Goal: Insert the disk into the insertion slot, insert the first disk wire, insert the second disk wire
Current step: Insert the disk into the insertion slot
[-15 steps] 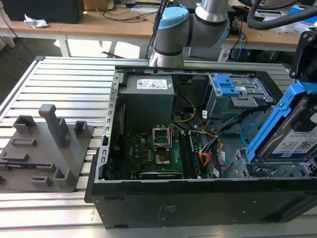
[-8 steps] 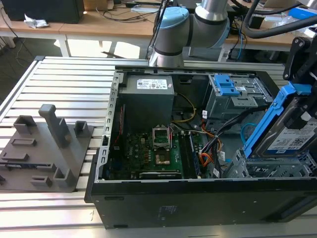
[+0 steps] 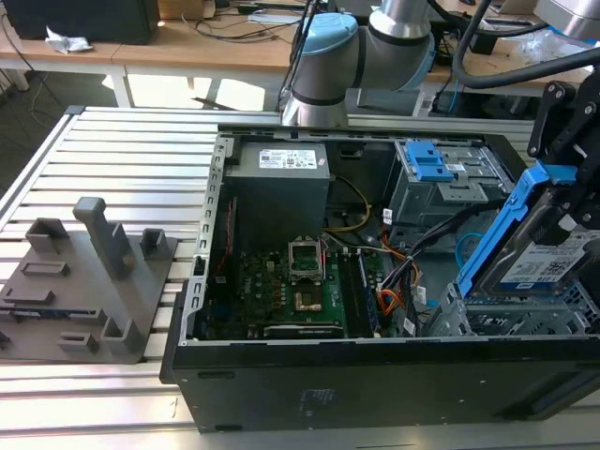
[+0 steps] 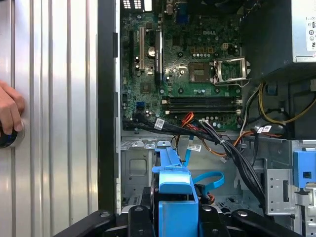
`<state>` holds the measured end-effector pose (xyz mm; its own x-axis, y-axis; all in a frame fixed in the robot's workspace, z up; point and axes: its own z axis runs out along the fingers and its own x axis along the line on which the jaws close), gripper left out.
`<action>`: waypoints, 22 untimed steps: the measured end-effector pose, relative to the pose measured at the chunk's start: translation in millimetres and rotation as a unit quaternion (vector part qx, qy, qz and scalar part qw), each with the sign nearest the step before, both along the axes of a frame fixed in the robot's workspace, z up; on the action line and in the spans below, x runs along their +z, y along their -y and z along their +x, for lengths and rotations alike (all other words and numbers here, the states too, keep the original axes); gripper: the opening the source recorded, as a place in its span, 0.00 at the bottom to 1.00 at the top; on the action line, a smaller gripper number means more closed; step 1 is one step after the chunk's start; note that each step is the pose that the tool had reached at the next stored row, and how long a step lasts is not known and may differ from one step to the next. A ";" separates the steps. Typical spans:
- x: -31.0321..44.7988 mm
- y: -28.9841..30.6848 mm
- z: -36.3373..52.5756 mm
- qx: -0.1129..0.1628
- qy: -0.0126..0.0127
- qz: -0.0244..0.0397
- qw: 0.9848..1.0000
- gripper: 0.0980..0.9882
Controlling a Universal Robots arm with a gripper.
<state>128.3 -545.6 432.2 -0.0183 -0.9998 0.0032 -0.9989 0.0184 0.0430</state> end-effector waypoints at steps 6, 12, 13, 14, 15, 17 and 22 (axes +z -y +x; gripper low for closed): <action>-7.3 0.0 0.3 0.000 0.000 0.000 1.000 0.30; -22.8 0.0 0.4 0.000 -0.001 0.000 1.000 0.30; -24.4 0.0 0.4 0.000 -0.001 0.000 1.000 0.30; -26.4 0.0 0.3 0.000 -0.001 0.000 1.000 0.30; -29.2 0.0 0.3 0.000 -0.001 0.000 1.000 0.30; -35.7 0.0 0.3 0.000 -0.002 0.000 1.000 0.30; -38.9 0.0 0.4 0.000 -0.002 0.000 1.000 0.30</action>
<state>128.7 -545.6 393.3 -0.0181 -0.9998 0.0034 -0.9987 0.0182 0.0466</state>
